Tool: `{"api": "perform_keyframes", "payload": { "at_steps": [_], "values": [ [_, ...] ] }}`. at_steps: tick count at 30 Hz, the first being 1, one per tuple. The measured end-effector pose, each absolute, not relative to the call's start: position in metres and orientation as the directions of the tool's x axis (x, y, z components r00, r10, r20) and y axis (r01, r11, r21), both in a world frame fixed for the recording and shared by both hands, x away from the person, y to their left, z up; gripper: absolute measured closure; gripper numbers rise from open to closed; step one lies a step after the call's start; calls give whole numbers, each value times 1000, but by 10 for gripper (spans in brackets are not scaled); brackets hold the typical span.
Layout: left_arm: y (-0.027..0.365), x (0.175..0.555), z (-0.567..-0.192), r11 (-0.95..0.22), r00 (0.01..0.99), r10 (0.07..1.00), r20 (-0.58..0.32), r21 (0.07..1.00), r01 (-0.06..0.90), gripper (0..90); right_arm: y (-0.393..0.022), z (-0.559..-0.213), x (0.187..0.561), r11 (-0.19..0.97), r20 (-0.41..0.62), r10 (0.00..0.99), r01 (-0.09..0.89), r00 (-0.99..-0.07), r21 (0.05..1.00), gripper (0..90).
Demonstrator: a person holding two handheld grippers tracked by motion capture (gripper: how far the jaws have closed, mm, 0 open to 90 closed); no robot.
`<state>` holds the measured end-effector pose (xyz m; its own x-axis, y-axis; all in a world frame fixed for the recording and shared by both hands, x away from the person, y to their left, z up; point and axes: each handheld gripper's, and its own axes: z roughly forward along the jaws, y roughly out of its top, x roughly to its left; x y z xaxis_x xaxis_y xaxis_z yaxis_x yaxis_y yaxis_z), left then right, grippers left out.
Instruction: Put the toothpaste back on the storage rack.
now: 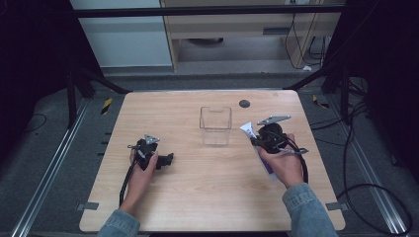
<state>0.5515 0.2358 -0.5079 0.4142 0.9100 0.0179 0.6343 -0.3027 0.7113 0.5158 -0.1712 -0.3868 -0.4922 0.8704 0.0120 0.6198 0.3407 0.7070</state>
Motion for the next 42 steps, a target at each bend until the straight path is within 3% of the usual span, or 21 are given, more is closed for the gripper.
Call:
{"api": "perform_keyframes", "payload": {
  "at_steps": [42],
  "values": [
    [236, 551, -508, -302, 414, 910, 17, 712, 634, 0, -148, -311, 546, 167, 100, 867, 474, -488, 864, 802]
  ]
}}
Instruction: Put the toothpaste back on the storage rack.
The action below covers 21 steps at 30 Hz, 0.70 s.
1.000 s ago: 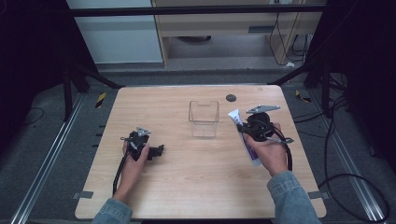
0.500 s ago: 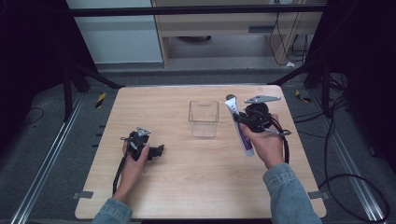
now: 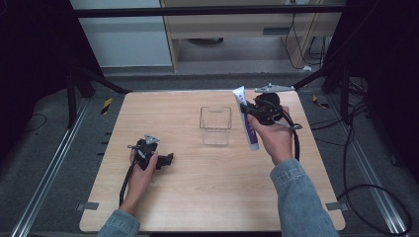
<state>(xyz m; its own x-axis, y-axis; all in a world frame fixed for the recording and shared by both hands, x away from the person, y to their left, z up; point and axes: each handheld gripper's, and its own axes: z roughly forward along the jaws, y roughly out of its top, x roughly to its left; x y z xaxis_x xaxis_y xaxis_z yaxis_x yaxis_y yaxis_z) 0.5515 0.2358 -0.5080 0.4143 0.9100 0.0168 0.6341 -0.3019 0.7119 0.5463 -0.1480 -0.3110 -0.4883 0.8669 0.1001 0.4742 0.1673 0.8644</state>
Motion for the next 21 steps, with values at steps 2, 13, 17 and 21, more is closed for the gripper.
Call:
{"api": "perform_keyframes", "payload": {
  "at_steps": [2, 13, 17, 21],
  "values": [
    [236, 552, -508, -301, 414, 910, 16, 712, 634, 0, -147, -309, 547, 164, 103, 866, 473, -489, 866, 802],
    [236, 552, -508, -298, 412, 911, 14, 714, 634, 0, -133, -296, 567, 140, 107, 868, 445, -485, 884, 802],
    [236, 552, -508, -300, 413, 911, 17, 714, 633, 0, -130, -293, 572, 126, 108, 870, 430, -481, 894, 802],
    [236, 552, -508, -300, 413, 910, 16, 714, 633, 0, -123, -291, 579, 121, 110, 869, 421, -483, 899, 802]
  ]
}}
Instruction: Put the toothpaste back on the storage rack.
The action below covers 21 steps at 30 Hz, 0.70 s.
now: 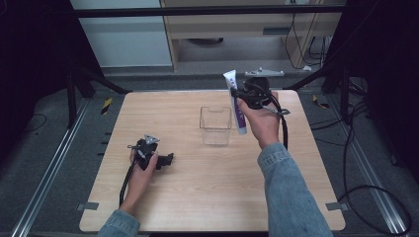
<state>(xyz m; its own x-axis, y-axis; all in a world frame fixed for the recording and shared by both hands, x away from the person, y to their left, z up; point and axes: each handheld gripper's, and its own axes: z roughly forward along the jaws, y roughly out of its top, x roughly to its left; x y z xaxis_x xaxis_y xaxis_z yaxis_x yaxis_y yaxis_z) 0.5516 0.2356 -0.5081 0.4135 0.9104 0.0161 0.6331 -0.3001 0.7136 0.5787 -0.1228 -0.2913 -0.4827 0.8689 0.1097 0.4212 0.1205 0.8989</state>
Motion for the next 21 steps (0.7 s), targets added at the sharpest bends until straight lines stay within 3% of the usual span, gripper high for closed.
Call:
{"api": "perform_keyframes", "payload": {
  "at_steps": [21],
  "values": [
    [236, 552, -508, -300, 413, 910, 16, 714, 633, 0, -89, -278, 606, 78, 101, 873, 340, -477, 937, 801]
  ]
}}
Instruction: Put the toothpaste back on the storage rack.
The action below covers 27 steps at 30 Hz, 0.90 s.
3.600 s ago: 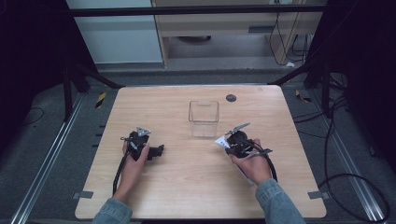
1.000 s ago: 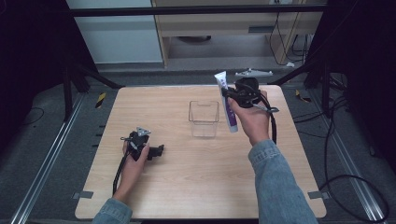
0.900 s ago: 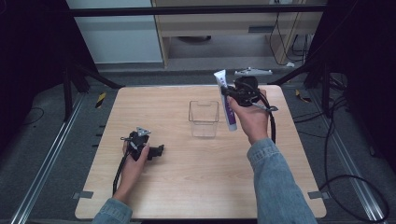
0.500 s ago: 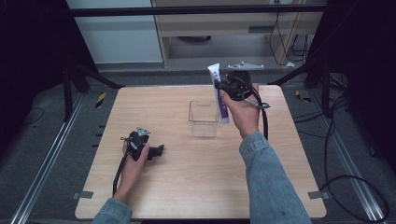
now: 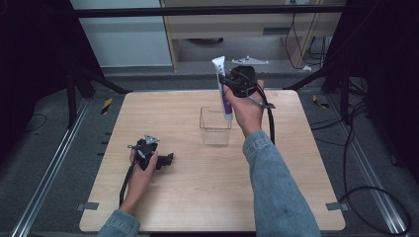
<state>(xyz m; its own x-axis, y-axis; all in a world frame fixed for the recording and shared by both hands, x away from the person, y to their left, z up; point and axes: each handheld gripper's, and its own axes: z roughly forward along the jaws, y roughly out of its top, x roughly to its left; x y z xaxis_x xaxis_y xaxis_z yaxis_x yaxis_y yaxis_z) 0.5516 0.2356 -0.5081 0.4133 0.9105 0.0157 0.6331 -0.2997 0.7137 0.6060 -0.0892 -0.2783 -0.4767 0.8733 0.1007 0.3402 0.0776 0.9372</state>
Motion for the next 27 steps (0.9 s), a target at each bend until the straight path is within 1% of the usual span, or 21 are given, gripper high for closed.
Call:
{"api": "perform_keyframes", "payload": {
  "at_steps": [17, 27],
  "values": [
    [236, 552, -508, -300, 414, 910, 16, 713, 633, 0, -77, -286, 617, 52, 87, 884, 281, -460, 958, 801],
    [236, 552, -508, -300, 414, 910, 16, 713, 633, 0, -67, -300, 619, 61, 77, 880, 273, -469, 960, 800]
  ]
}}
